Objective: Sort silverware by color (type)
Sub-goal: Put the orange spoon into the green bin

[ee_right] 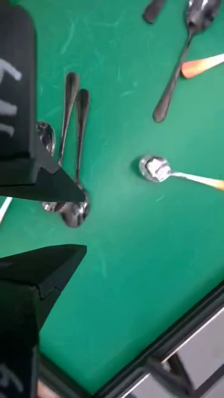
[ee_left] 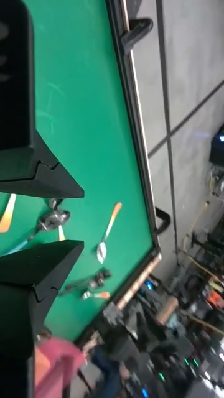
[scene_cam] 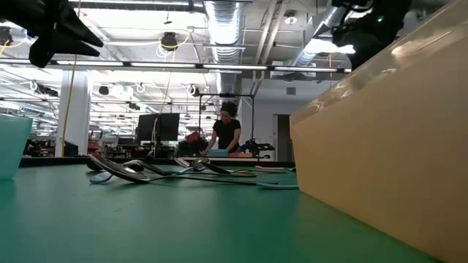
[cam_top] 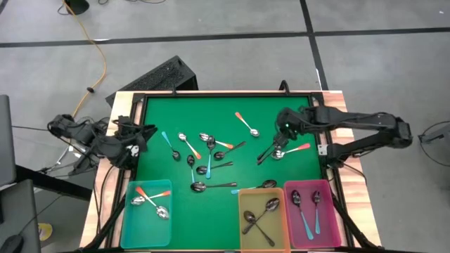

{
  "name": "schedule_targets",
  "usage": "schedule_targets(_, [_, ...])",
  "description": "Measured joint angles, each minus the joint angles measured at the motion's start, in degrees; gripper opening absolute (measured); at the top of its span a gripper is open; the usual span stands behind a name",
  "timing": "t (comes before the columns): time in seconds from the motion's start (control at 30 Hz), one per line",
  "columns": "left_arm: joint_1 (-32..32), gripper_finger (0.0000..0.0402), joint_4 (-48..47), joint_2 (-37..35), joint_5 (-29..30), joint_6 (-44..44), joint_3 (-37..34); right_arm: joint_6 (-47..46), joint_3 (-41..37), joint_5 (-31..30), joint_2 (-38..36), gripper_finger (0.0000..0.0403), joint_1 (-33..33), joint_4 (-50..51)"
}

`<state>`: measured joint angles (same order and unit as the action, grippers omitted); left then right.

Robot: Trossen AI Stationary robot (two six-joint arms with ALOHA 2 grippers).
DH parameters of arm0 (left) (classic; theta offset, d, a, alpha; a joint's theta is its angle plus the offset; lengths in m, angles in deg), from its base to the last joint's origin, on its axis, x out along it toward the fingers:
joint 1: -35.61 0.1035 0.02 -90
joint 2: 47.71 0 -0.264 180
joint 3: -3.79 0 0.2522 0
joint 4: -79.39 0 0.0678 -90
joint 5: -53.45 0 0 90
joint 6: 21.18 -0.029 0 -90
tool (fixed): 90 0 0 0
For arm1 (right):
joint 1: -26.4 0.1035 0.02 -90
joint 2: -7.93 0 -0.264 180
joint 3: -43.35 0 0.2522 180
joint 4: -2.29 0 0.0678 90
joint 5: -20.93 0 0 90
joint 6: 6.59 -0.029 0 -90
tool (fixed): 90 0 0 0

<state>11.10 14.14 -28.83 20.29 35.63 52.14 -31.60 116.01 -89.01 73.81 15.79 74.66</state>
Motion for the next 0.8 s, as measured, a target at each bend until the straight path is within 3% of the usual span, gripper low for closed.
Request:
schedule_targets(0.37, [5.7, 0.0106, 4.4, 15.2, -5.8, 2.2, 0.0, 13.0, 0.0, 10.3, 8.0, 0.0128, -9.1, -9.5])
schedule_targets(0.57, [9.1, 0.0106, 8.4, 16.0, -8.3, -0.3, 0.1, 15.9, 0.0, 16.7, 14.7, 0.0128, -13.2, -12.0])
schedule_targets(0.8, [14.1, 0.0106, 6.3, 16.0, -10.2, -5.8, 3.1, 21.4, 0.0, 20.8, 21.6, 0.0128, -18.5, -12.6])
